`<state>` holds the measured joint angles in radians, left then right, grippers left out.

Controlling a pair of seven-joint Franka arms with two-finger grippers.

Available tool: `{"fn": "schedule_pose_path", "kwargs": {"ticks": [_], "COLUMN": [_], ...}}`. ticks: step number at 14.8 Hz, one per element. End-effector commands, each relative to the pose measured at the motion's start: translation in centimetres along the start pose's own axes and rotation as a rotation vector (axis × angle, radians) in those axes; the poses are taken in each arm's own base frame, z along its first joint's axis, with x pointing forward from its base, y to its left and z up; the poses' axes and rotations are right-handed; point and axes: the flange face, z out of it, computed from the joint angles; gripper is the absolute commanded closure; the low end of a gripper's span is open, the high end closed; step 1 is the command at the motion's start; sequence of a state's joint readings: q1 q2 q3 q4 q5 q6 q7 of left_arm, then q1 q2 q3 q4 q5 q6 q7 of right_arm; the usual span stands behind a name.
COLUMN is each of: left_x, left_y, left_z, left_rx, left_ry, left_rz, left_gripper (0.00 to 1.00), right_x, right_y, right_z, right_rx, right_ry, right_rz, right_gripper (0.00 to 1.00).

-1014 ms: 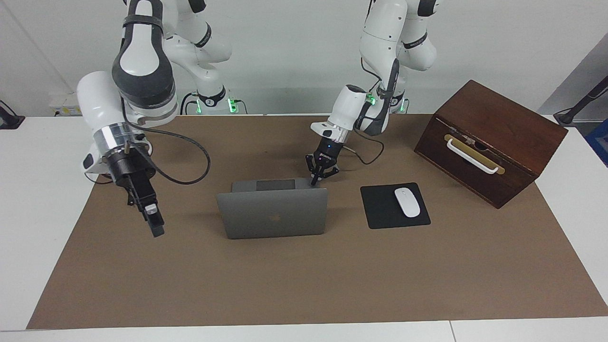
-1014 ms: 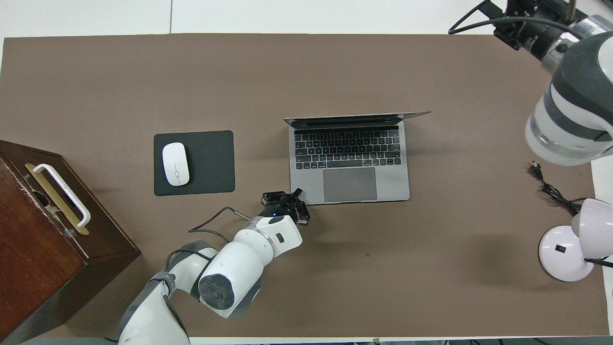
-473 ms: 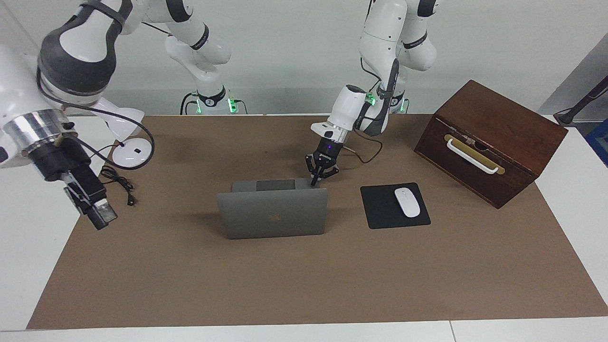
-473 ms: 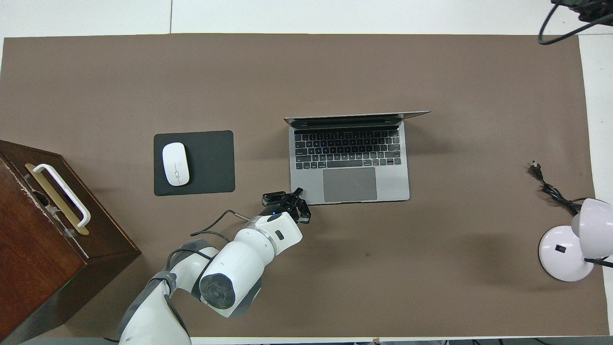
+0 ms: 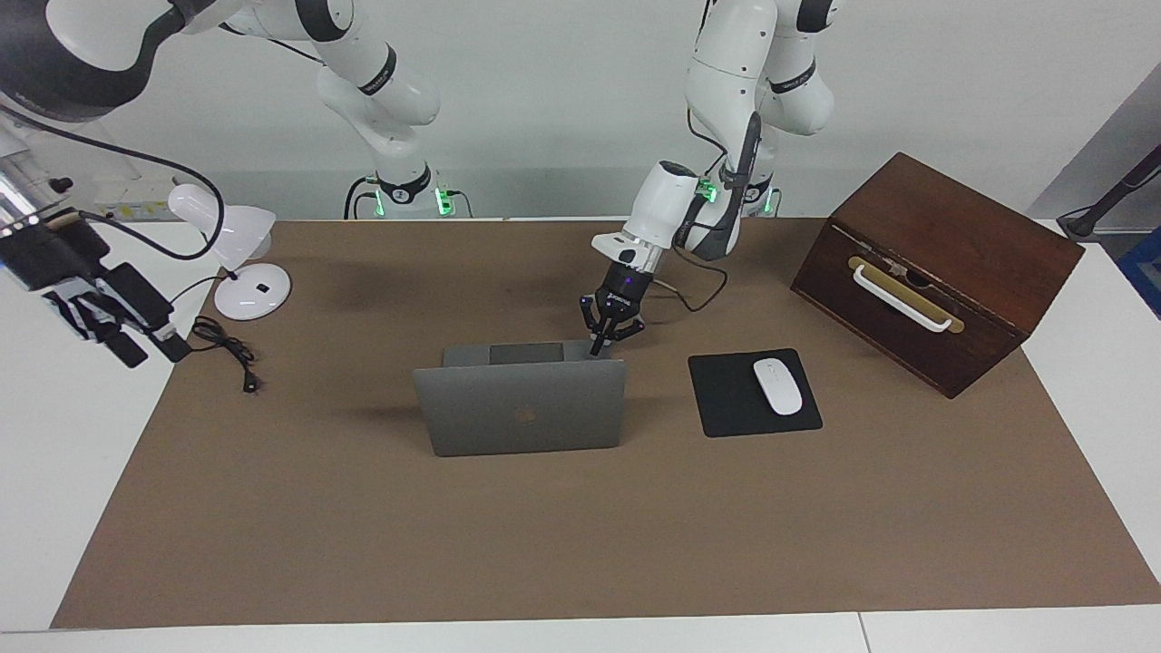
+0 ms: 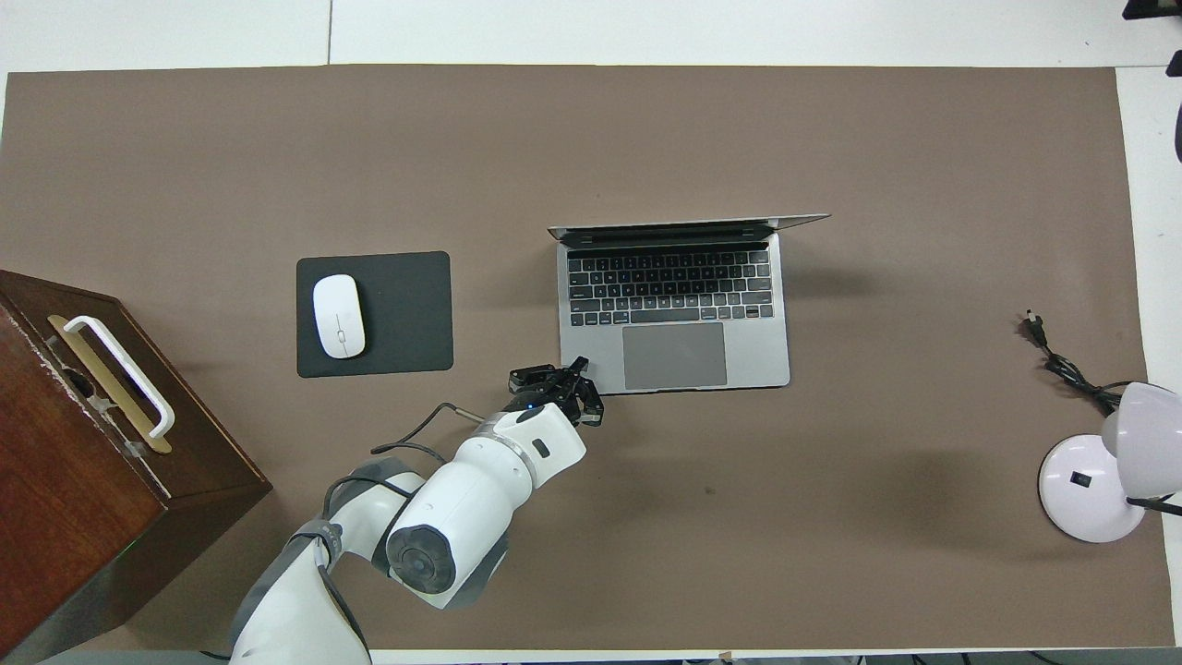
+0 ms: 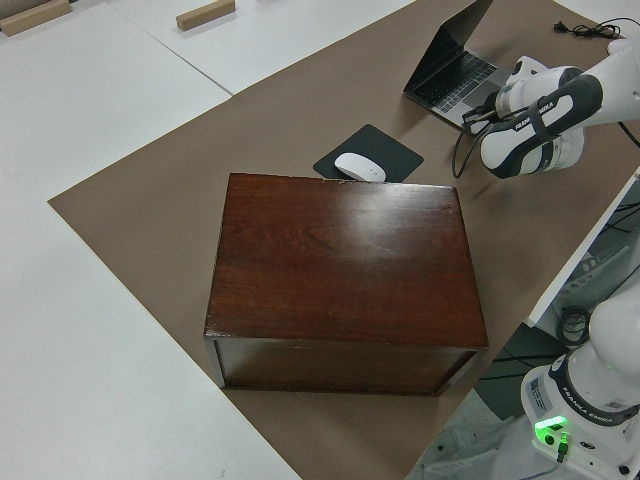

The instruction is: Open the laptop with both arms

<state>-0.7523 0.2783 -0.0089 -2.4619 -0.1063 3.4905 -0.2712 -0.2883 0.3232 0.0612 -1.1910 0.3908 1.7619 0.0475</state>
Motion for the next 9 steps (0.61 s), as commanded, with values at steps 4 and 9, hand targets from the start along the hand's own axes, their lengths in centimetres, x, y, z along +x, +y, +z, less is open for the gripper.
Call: {"fn": "schedule_pose_path", "kwargs": {"ticks": [4, 9], "left_x": [3.2, 5.4], "left_y": [0.0, -0.2], "left_z": [-1.3, -1.9], "left_rx": [0.029, 0.047], "left_ry": [-0.081, -0.146], "left_rz": [-0.030, -0.043], "left_gripper": [1.00, 1.00], "right_x": [-5.8, -12.3], "right_y": [-3.2, -3.6], "right_z": [-6.5, -8.0], "right_rx": [-0.234, -0.267], "right_ry": [-0.107, -0.237], "right_rz": [-0.074, -0.037], "right_gripper": [0.00, 0.00]}}
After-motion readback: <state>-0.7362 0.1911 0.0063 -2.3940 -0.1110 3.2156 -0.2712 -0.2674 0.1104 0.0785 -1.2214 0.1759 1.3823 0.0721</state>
